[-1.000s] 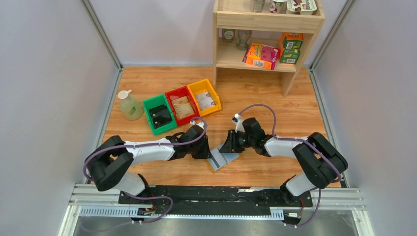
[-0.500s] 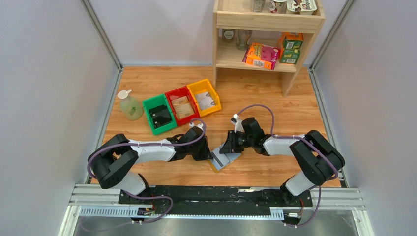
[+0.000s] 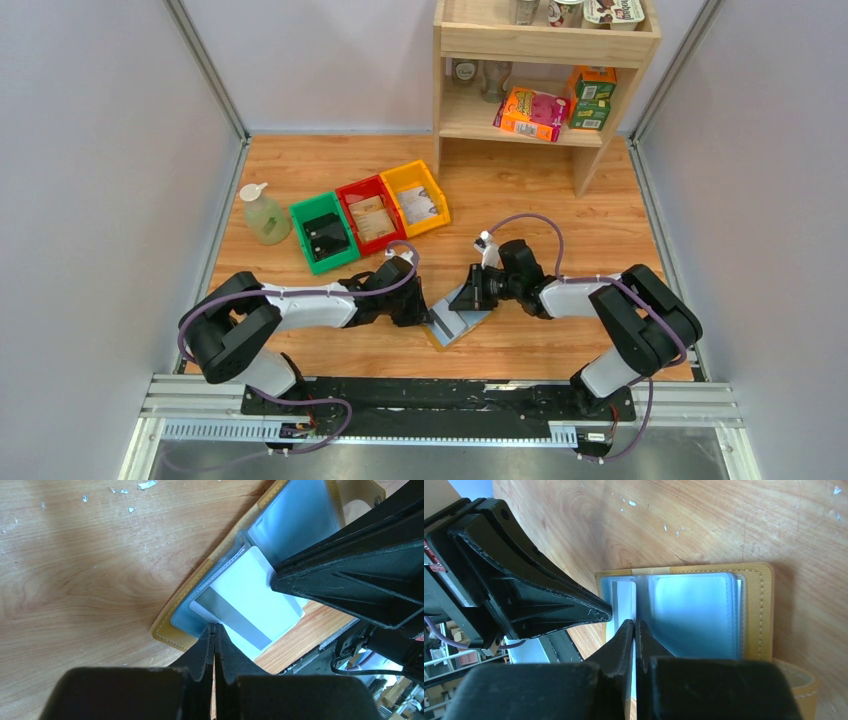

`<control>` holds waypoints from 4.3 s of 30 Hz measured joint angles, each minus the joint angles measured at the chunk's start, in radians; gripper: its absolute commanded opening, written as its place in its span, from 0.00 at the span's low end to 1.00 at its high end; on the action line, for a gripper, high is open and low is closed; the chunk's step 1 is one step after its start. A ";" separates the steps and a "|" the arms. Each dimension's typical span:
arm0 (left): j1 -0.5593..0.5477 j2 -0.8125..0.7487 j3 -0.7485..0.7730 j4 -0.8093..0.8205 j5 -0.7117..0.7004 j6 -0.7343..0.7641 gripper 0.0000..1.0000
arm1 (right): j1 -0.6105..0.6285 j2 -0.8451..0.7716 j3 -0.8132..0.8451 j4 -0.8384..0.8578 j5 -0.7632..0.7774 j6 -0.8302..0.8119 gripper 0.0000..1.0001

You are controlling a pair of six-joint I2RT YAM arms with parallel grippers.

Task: Take the credit cards out of the card holder
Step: Remove the credit card from the card holder.

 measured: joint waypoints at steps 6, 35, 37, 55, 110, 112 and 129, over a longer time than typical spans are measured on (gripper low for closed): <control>0.008 0.002 0.002 0.000 0.011 0.015 0.00 | -0.018 0.000 -0.023 0.041 -0.026 0.017 0.01; 0.016 -0.120 -0.016 -0.121 -0.035 0.051 0.21 | 0.150 0.047 -0.154 0.381 0.268 0.320 0.00; 0.016 -0.098 -0.016 -0.112 -0.030 0.051 0.15 | 0.159 0.047 -0.154 0.386 0.285 0.327 0.00; 0.016 -0.031 0.066 -0.217 -0.043 0.082 0.00 | 0.164 -0.072 -0.133 0.211 0.332 0.253 0.06; 0.015 -0.012 0.117 -0.346 -0.160 -0.055 0.15 | 0.143 0.018 0.055 -0.074 0.173 0.083 0.28; 0.016 -0.006 0.119 -0.354 -0.167 -0.054 0.07 | 0.140 0.023 0.054 -0.071 0.171 0.083 0.27; 0.018 0.017 0.180 -0.420 -0.223 0.042 0.18 | 0.132 0.001 -0.021 0.042 0.164 0.151 0.00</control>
